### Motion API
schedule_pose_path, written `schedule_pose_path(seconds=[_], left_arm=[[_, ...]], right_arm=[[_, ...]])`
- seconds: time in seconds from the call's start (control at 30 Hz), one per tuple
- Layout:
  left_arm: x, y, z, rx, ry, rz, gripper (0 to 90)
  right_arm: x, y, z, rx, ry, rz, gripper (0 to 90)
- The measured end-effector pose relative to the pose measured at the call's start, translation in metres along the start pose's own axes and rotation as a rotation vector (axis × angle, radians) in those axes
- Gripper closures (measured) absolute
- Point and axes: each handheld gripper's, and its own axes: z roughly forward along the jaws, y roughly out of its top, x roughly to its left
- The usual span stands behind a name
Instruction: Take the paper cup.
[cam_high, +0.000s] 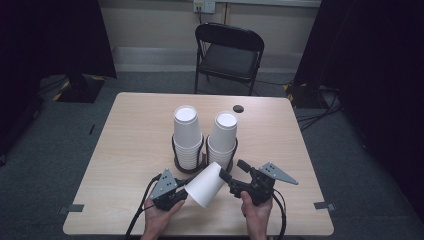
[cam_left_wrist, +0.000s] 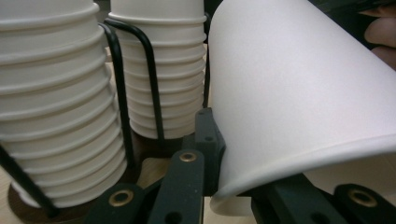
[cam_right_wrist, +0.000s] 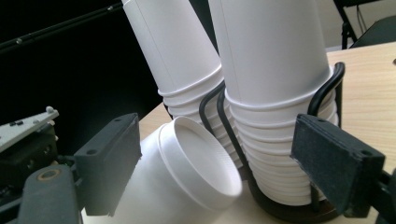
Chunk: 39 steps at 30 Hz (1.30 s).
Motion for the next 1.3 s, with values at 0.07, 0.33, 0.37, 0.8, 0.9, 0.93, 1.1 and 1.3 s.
schedule_pose_path(seconds=[0.07, 0.33, 0.37, 0.8, 0.9, 0.93, 1.1, 1.3], left_arm=[[0.003, 0.003, -0.003, 0.019, 0.007, 0.010, 85.2], [0.007, 0.007, -0.007, 0.075, -0.011, 0.029, 85.5], [0.007, 0.007, -0.007, 0.075, -0.011, 0.029, 85.5], [0.013, 0.017, -0.010, 0.155, -0.034, 0.029, 85.3], [0.014, 0.018, -0.010, 0.174, -0.035, 0.039, 85.3], [0.014, 0.018, -0.009, 0.176, -0.042, 0.033, 85.4], [0.016, 0.021, -0.009, 0.198, -0.045, 0.015, 85.4], [0.015, 0.026, -0.006, 0.248, -0.063, 0.036, 85.4]], right_arm=[[0.000, 0.000, -0.003, 0.000, 0.000, -0.019, 15.0], [-0.002, -0.007, -0.006, 0.020, 0.011, -0.049, 13.3], [-0.002, -0.007, -0.006, 0.020, 0.011, -0.049, 13.3], [-0.004, -0.015, -0.012, 0.048, 0.051, -0.110, 13.0], [-0.004, -0.016, -0.012, 0.061, 0.039, -0.133, 13.1], [-0.003, -0.017, -0.012, 0.065, 0.033, -0.150, 13.1], [0.000, -0.019, -0.012, 0.080, 0.025, -0.224, 13.1], [0.002, -0.020, -0.013, 0.092, 0.035, -0.303, 13.2]])
